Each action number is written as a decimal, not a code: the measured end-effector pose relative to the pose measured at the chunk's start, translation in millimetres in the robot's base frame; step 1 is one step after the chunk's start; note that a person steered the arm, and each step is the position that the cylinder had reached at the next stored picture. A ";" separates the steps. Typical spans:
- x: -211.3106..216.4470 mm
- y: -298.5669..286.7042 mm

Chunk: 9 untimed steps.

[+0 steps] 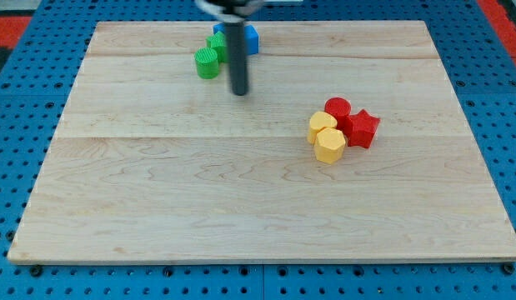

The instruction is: Push the red and yellow blocks towards the center

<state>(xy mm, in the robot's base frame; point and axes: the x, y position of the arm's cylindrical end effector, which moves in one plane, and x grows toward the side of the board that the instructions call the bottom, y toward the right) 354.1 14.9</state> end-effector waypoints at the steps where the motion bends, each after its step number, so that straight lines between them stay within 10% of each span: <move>1: 0.0 106.9; 3: 56.0 212.0; 9: 110.6 82.1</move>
<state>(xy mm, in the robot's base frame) 464.7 96.9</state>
